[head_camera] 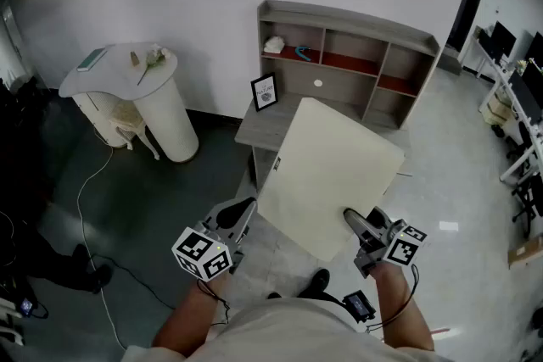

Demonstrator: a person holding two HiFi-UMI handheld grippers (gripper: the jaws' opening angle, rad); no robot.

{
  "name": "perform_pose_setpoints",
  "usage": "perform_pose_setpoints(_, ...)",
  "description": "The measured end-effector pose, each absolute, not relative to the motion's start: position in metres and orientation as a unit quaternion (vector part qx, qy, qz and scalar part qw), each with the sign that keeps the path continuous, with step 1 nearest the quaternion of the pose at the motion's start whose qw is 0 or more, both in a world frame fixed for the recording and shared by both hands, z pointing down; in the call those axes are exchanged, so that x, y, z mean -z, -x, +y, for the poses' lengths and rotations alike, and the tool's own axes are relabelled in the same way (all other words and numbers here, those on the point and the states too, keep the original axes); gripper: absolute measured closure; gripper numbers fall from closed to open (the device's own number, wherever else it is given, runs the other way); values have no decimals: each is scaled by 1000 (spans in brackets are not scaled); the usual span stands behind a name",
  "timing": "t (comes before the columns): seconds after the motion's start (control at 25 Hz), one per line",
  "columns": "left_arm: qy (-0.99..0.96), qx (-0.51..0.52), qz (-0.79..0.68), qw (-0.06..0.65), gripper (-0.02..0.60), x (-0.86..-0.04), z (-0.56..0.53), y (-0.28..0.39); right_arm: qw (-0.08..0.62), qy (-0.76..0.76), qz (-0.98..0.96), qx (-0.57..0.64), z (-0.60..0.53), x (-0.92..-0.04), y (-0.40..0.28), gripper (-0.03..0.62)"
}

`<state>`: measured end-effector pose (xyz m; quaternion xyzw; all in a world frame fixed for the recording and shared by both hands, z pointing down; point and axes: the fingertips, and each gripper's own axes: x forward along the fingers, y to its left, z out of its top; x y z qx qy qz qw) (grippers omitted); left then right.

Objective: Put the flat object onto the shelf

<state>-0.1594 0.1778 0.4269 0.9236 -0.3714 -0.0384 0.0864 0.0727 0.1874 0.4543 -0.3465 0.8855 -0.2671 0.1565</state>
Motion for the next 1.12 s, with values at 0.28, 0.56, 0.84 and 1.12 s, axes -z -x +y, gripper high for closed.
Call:
perform_pose_setpoints(0.28, -923, 31, -373, 90, 568, -431, 176, 149, 154, 346, 885, 270, 182, -457, -84, 307)
perform_pose_setpoints(0.56, -919, 21, -380, 99, 568, -440, 157, 131, 155, 344, 884, 277, 161, -464, -107, 306)
perform_pose_setpoints(0.84, -918, 13, -383, 105, 568, -447, 117, 88, 167, 338, 879, 291, 124, -474, -148, 306)
perform_pose_setpoints(1.12, -916, 13, -385, 109, 568, -454, 66, 26, 164, 334, 884, 283, 76, -474, -209, 306)
